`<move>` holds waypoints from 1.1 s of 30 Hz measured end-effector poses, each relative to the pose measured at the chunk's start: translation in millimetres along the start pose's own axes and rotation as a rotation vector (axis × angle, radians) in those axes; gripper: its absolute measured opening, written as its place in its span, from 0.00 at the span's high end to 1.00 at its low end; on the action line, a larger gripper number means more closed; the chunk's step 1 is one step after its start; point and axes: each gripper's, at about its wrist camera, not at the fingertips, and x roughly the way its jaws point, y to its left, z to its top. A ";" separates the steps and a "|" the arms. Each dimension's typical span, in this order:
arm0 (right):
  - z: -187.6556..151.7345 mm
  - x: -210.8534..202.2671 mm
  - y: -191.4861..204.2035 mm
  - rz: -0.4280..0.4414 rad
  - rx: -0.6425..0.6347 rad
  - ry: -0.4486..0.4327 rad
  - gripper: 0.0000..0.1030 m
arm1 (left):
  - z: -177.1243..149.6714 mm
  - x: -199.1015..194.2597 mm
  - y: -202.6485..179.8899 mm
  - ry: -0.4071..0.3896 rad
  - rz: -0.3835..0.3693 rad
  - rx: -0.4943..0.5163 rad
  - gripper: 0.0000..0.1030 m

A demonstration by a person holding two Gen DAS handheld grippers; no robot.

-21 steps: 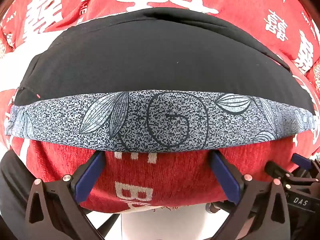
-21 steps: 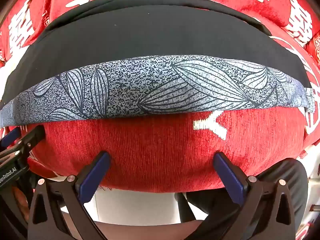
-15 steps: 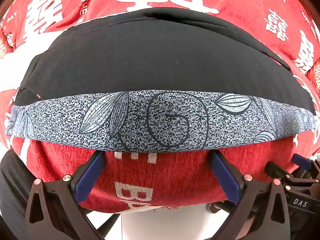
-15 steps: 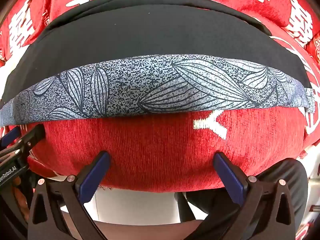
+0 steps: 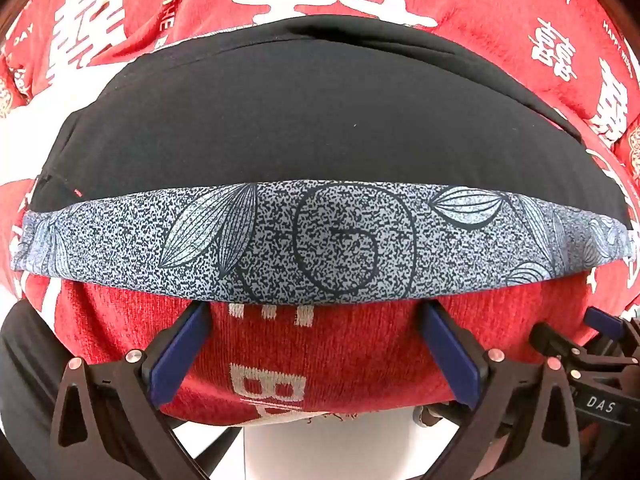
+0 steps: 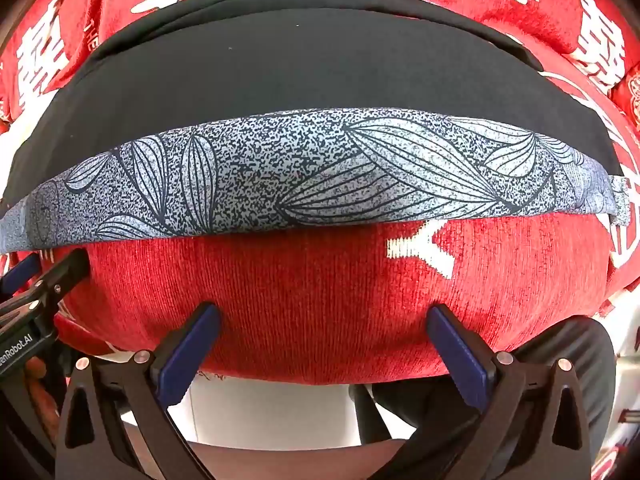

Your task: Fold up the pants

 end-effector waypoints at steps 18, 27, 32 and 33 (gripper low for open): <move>47.5 -101.8 29.1 0.037 -0.051 -0.390 0.00 | 50.0 -95.6 18.6 -0.272 0.041 0.032 0.00; 76.0 -104.9 71.6 -0.004 -0.133 -0.395 0.00 | 51.9 -82.5 65.0 -0.294 0.068 -0.084 0.00; 85.6 -99.2 97.8 -0.013 -0.147 -0.404 0.00 | 60.3 -73.3 80.6 -0.239 0.077 -0.108 0.00; 85.5 -100.1 101.4 -0.014 -0.145 -0.410 0.00 | 60.1 -74.5 80.9 -0.241 0.082 -0.108 0.00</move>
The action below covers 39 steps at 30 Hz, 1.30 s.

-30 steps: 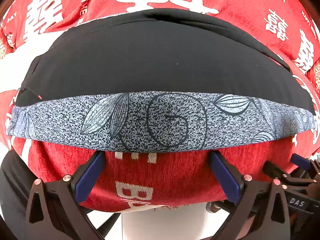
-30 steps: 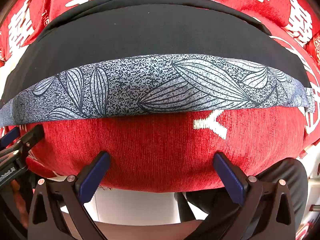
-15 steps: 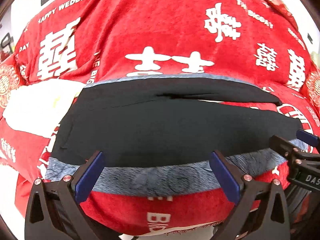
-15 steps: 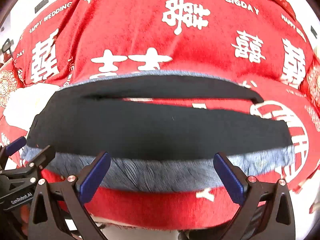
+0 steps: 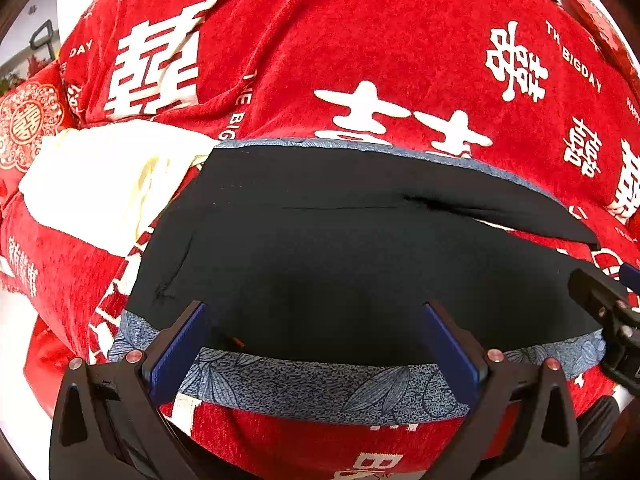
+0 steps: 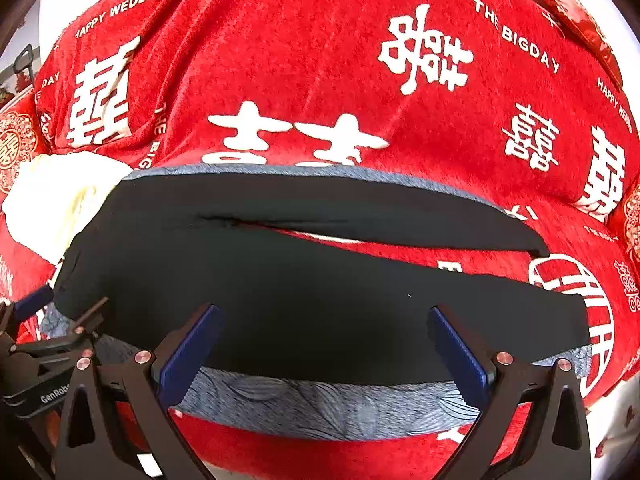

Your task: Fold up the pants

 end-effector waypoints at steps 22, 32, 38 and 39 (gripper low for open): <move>-22.1 8.8 38.4 0.008 -0.025 0.058 0.00 | -22.7 15.3 17.2 0.025 0.026 0.025 0.00; -24.6 17.4 38.9 0.014 -0.025 0.096 0.00 | -21.7 12.2 12.1 0.023 0.017 0.040 0.00; -25.6 21.8 38.9 0.019 -0.031 0.112 0.00 | -18.6 11.7 12.9 0.034 0.015 0.035 0.00; -25.9 22.7 38.0 0.022 -0.026 0.117 0.00 | -17.8 11.4 13.0 0.034 0.017 0.036 0.00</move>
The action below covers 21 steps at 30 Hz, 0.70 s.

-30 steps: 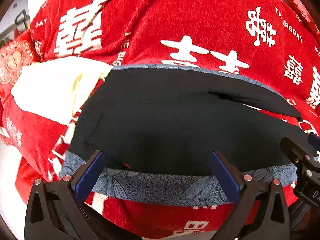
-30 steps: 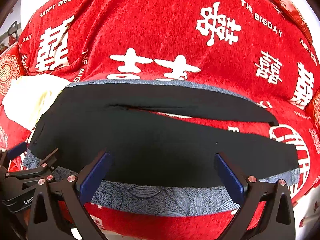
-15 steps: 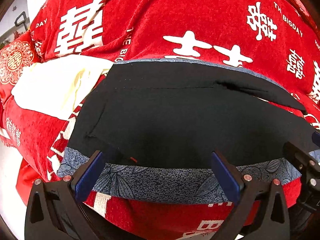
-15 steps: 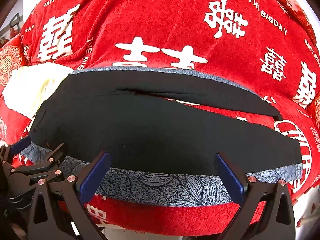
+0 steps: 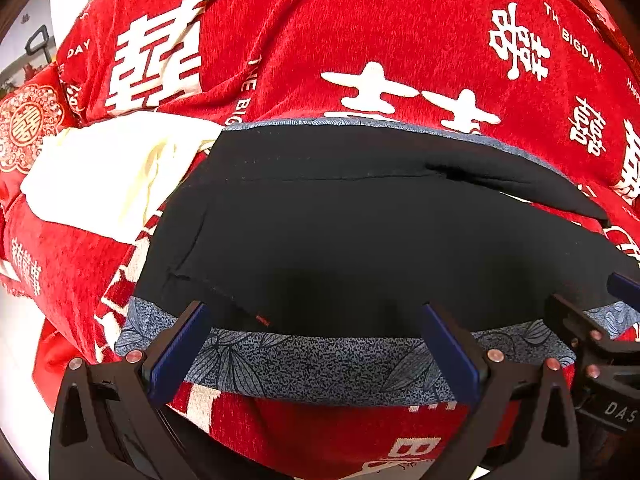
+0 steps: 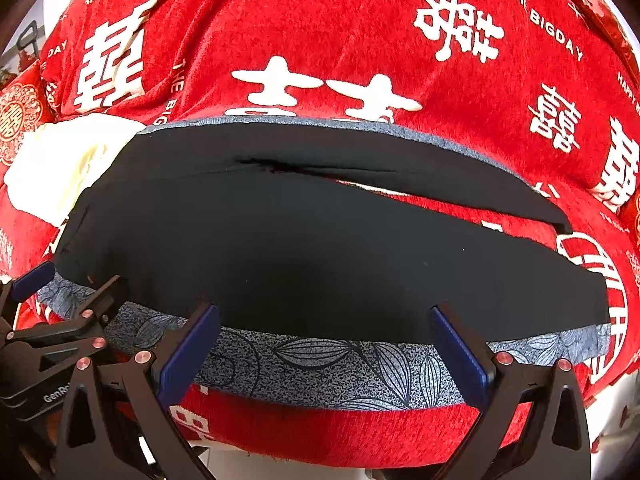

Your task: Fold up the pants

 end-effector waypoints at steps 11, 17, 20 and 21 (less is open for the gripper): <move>0.7 2.2 -3.7 0.006 0.012 0.011 0.00 | 3.2 -2.3 -2.9 0.010 0.000 0.007 0.00; 3.2 4.3 -5.4 0.006 0.016 0.013 0.00 | 7.5 -4.4 -2.7 0.014 0.003 0.011 0.00; 7.4 7.4 -5.0 0.016 0.005 0.019 0.00 | 11.8 -4.5 -2.8 0.012 0.007 0.016 0.00; 10.1 9.4 -4.0 0.025 -0.007 0.024 0.00 | 14.5 -3.9 -2.3 0.015 0.009 0.018 0.00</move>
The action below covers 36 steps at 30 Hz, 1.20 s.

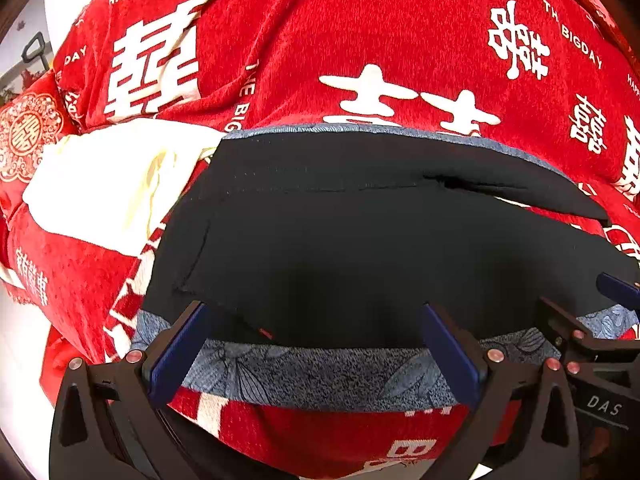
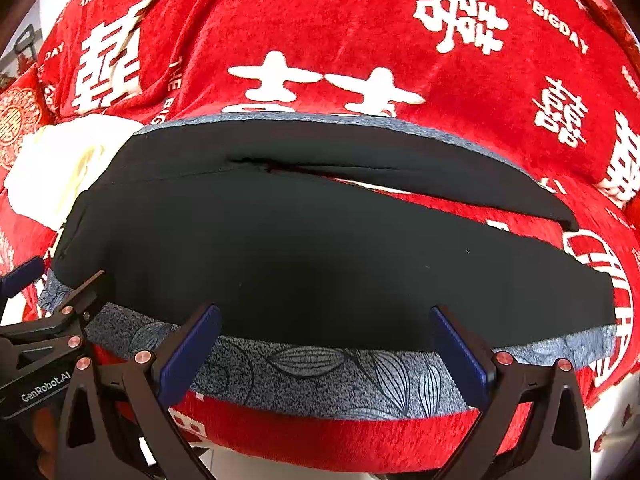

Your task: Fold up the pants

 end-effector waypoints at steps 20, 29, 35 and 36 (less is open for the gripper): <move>110.5 65.8 1.6 0.239 -0.245 0.038 0.00 | 83.1 56.3 9.2 0.039 0.008 0.046 0.00; 181.0 128.1 -1.0 0.407 -0.367 0.033 0.00 | 104.0 99.2 9.0 0.093 -0.022 0.031 0.00; 214.4 178.4 23.5 0.416 -0.522 0.135 0.16 | 108.7 120.6 8.6 0.125 -0.034 0.022 0.00; 217.3 187.8 25.9 0.420 -0.537 0.159 0.16 | 108.7 122.6 9.1 0.128 -0.033 0.020 0.00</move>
